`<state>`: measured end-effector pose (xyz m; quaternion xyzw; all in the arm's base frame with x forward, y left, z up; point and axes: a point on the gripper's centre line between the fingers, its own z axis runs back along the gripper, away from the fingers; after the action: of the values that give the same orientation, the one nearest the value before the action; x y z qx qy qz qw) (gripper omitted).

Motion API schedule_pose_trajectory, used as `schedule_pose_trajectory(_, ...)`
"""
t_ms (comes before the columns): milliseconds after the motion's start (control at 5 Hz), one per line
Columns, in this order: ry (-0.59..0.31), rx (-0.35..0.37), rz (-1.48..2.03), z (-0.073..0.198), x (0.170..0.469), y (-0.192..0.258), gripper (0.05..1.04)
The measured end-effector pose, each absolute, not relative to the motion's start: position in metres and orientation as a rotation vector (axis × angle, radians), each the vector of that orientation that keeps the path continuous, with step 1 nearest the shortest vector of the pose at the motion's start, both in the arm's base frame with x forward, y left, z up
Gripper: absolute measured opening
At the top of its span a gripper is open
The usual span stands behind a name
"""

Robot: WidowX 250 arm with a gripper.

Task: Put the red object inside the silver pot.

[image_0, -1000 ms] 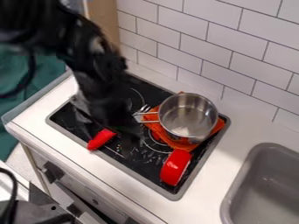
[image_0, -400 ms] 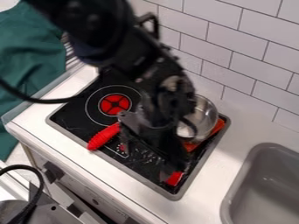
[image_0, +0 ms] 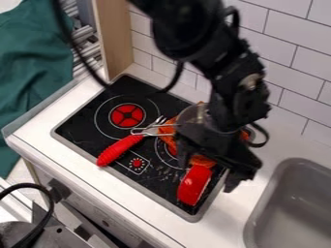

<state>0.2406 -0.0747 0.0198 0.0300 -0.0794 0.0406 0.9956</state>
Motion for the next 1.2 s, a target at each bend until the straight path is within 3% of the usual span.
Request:
schedule_pose_trajectory(400, -0.080, 0.030, 0.169, -0.009, 0.238, -0.061, 1.005)
schedule_pose_trajectory(800, -0.090, 0.012, 0.220, -0.011, 0.244, -0.032, 1.005)
schedule_pose_trajectory(1200, -0.066, 0.005, 0.224, -0.025, 0.249, -0.038, 1.005)
